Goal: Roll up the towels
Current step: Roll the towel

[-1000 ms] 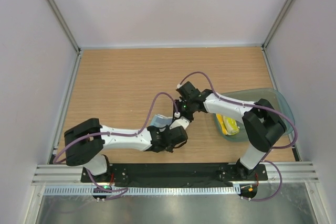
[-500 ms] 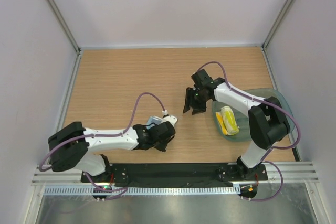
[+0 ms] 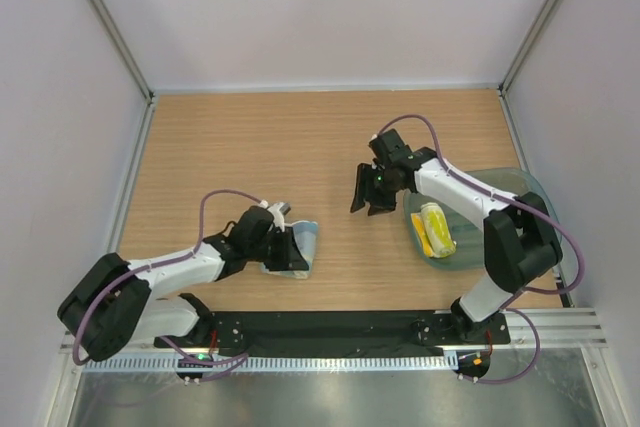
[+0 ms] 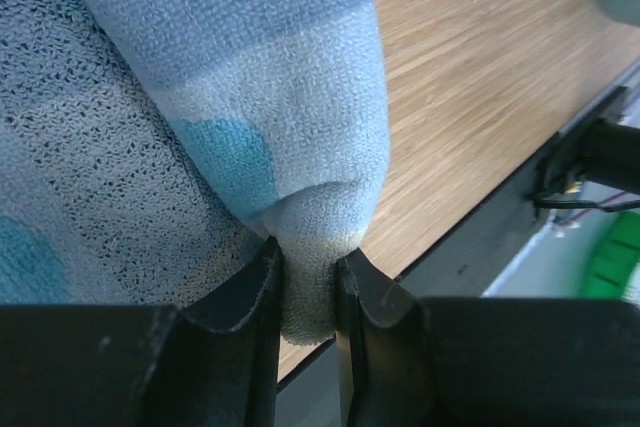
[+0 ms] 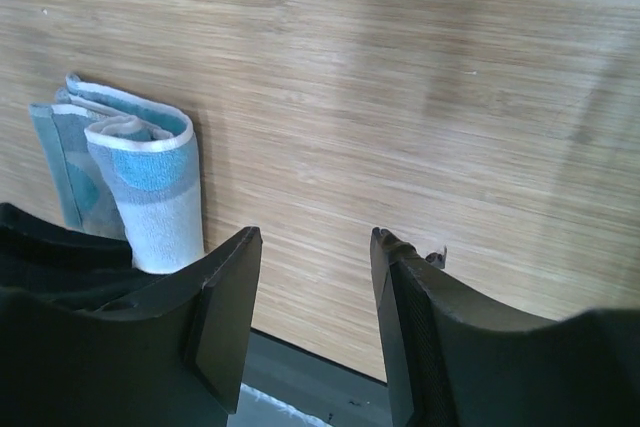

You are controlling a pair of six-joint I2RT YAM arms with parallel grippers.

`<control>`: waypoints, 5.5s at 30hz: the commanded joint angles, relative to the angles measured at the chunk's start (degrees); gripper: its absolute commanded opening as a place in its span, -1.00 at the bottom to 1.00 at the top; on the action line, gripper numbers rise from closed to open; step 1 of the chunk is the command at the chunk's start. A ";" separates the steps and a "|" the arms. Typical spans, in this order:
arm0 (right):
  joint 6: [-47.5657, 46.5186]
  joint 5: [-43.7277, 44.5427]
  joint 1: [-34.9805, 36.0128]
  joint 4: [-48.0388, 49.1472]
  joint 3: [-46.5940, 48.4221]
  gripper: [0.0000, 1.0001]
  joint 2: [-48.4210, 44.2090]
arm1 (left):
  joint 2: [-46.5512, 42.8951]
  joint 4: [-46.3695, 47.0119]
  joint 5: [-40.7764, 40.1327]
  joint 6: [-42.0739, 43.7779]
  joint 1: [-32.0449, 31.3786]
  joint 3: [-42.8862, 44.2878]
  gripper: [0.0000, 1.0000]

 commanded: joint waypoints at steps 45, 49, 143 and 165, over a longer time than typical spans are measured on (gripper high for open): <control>14.59 -1.77 9.33 48.76 -22.89 -0.82 2.71 | 3.17 -6.05 0.29 -0.13 4.91 2.48 -0.83; 14.40 10.45 9.59 32.49 -20.52 -0.90 -2.67 | 6.32 -9.13 -2.79 1.64 2.72 6.70 -0.81; 12.12 8.54 2.92 8.56 -14.88 -0.32 -5.49 | 31.13 -13.80 -55.36 18.95 -37.02 32.29 -0.96; 7.90 11.09 -5.26 3.81 -10.50 0.18 -11.47 | 13.65 -13.10 -39.20 13.34 -29.02 22.53 -0.99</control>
